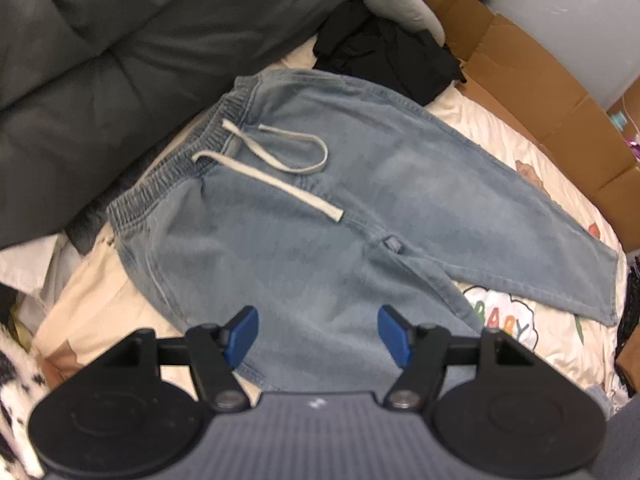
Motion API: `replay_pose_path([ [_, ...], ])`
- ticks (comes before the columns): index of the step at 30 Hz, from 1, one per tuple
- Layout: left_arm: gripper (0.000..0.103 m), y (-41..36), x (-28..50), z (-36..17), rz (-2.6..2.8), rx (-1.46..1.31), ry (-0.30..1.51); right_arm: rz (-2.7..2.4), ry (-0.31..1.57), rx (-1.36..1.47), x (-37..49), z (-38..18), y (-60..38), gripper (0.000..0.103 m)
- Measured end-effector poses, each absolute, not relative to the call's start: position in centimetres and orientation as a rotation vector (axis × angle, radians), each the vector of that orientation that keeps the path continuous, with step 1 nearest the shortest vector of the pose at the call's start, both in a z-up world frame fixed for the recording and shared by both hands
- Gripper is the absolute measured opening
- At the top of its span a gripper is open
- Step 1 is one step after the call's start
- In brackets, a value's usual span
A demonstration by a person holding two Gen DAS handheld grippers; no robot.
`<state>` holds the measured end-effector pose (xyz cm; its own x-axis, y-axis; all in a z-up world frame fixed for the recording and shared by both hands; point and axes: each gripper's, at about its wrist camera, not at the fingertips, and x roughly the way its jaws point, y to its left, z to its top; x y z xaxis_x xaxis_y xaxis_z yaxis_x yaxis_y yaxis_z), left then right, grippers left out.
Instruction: Fold clothes
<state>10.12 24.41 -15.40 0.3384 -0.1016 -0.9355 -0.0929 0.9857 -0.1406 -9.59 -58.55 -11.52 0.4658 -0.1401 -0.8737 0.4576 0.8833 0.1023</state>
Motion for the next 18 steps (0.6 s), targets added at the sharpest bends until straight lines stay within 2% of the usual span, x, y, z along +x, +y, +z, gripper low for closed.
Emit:
replay_pose_path([
  [7,0.069,25.2,8.8,-17.8,0.018,-0.179,1.271,-0.339,1.081,0.270,-9.7,-12.1,-59.0,0.039],
  [18,0.069,26.3,8.1,-23.2,0.082,-0.179,1.384,-0.248,1.178,0.338,-7.4,-20.4,-54.6,0.039],
])
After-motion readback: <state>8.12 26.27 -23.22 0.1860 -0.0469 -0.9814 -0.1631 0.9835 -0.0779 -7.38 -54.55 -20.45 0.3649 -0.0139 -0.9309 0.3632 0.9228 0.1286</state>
